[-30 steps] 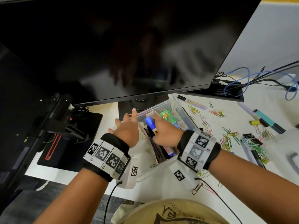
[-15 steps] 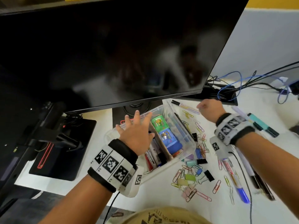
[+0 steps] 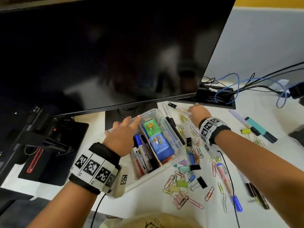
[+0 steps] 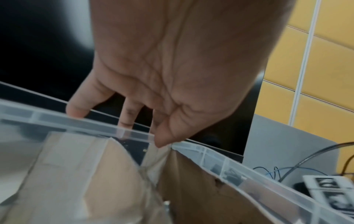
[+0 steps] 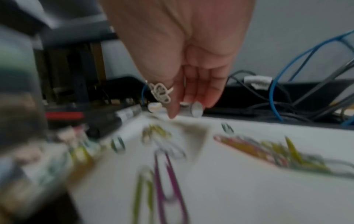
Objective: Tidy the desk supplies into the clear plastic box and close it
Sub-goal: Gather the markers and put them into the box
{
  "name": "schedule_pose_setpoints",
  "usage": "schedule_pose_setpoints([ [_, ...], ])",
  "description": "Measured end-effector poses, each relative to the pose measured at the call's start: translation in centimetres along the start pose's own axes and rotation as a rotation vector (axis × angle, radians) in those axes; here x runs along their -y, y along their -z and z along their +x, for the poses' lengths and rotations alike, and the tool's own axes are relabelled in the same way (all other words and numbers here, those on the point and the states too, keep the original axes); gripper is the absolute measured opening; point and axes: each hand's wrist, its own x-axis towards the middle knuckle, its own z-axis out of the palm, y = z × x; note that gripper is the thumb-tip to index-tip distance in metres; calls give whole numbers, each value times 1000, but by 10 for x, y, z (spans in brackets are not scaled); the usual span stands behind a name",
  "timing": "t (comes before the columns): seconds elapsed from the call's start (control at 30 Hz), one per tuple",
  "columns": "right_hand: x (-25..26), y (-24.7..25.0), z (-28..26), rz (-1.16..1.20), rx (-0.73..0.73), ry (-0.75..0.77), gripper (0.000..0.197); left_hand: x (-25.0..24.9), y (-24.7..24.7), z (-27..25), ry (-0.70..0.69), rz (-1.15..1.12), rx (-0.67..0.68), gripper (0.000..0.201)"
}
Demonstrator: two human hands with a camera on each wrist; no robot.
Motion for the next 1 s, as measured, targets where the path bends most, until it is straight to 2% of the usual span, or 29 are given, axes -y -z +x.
schedule_pose_setpoints([
  [0.1,-4,27,-42,64,-61,10,35,3,1,1,-13,-1,9,82],
  [0.23,10,66,-139,294,-300,224,33,4,3,-1,-23,-17,32,86],
  [0.3,31,77,-178,427,-235,386,24,3,5,-1,-16,-38,38,87],
  [0.37,54,71,-197,448,-72,519,18,4,5,-1,-14,-51,38,87],
  [0.43,78,54,-193,373,-34,596,18,5,4,0,-20,-60,36,88],
  [0.5,104,36,-180,258,-84,651,27,8,1,1,-36,-57,27,88],
  [0.6,138,20,-159,-44,-40,641,36,14,-4,7,-58,-63,2,85],
  [0.73,144,3,-147,-215,75,639,30,23,-11,18,-113,-57,-22,87],
  [0.83,132,-8,-150,-353,42,815,30,27,-13,22,-120,-53,-21,87],
  [0.87,125,-9,-153,-306,23,900,30,27,-14,23,-123,-46,-24,87],
  [0.9,116,-8,-157,-135,27,942,29,28,-15,24,-125,-39,-31,85],
  [0.93,103,-4,-160,80,29,932,29,28,-15,24,-121,-33,-36,83],
  [1.0,62,2,-167,402,-44,765,31,30,-14,23,-93,-29,-31,81],
])
